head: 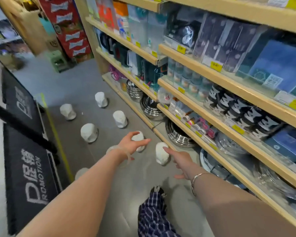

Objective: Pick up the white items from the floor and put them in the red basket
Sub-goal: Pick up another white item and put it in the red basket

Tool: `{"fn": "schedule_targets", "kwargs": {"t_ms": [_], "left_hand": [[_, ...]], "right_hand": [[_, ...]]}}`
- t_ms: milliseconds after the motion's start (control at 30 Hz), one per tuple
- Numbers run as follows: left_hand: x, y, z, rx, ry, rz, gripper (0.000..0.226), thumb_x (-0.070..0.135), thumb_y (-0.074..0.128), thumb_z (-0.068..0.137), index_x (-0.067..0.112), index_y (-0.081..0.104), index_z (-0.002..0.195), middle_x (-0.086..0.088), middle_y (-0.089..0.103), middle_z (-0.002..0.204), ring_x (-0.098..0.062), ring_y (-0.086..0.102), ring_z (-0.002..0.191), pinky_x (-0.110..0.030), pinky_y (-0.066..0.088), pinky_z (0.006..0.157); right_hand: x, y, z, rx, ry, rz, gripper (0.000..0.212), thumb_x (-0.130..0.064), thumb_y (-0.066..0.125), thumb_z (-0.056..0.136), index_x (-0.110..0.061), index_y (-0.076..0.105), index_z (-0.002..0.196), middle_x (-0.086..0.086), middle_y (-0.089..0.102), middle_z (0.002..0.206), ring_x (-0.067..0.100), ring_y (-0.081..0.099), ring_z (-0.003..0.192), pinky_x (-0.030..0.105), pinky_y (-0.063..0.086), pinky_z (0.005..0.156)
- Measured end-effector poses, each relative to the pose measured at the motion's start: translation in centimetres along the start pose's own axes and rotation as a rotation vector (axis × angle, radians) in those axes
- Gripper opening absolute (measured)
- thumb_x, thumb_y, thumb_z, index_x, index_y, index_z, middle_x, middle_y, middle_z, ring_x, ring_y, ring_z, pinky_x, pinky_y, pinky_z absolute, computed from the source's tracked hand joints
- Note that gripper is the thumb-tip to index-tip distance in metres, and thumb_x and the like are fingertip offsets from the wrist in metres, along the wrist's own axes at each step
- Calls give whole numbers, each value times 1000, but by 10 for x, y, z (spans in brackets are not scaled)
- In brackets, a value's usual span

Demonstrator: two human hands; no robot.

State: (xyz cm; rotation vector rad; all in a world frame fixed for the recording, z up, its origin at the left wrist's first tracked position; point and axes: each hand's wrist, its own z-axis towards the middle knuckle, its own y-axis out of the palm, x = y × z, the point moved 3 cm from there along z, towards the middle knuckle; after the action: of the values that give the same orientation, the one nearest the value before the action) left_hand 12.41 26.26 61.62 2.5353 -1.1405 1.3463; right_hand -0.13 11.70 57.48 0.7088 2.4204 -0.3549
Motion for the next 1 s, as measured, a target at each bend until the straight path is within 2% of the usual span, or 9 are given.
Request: {"fn": "schedule_targets", "kwargs": {"t_ms": [200,400,500,600,633,800,867,933,1000], "left_hand": [[50,-1,102,-79,-76,121,66,39,70,78,32,38,136,-6,42,143,-30,44,126,-44,49,81],[80,10,184,-154,-111,198,63,34,69,81,29,38,136,-6,39,144,-27,50,116,-45,49,83],[74,23,231,-204,-144,276,64,31,67,83,27,36,139,-10,43,142,-27,50,117,-46,50,84],[61,41,283,-300,-189,354,69,34,69,81,28,34,140,-10,37,147,-30,44,127,-45,51,83],[56,47,300,-331,-201,375,71,36,69,80,29,32,141,-9,35,149,-31,43,129,-44,51,83],[12,83,405,-435,-203,542,75,35,69,81,25,29,144,-9,40,143,-25,47,120,-38,50,84],[-12,96,446,-437,-181,607,73,34,70,80,24,32,141,-6,51,128,-22,53,104,-36,49,81],[-39,112,489,-432,-146,675,72,33,72,79,23,35,140,-7,47,134,-24,50,112,-30,44,82],[-65,132,527,-442,-119,728,73,34,71,79,23,34,140,-10,47,135,-26,52,116,-25,42,81]], "right_hand": [[-60,-6,82,11,94,54,80,-54,76,68,-20,48,134,5,50,136,24,45,105,44,47,79],[-101,-8,145,45,160,68,68,-52,74,71,-16,54,125,8,54,115,25,49,99,36,46,63],[-101,-7,177,70,164,125,30,-39,70,81,-16,58,96,-1,50,79,14,50,73,38,51,71],[-89,-7,210,122,220,111,42,-39,70,82,-9,60,111,7,61,104,24,58,97,47,52,87],[-84,-7,222,148,239,117,40,-40,70,81,-8,61,103,12,61,112,28,57,105,51,49,94],[-41,1,313,222,391,184,35,-35,74,79,-7,53,75,2,48,68,14,48,64,46,54,85],[-17,12,357,211,432,180,44,-44,75,75,-13,45,81,2,44,74,17,48,69,41,55,81],[8,22,405,205,406,157,55,-50,73,74,-15,49,108,3,47,92,19,49,82,40,53,86],[28,30,445,221,394,163,76,-49,71,77,-12,37,134,3,45,105,17,48,84,35,51,81]]}}
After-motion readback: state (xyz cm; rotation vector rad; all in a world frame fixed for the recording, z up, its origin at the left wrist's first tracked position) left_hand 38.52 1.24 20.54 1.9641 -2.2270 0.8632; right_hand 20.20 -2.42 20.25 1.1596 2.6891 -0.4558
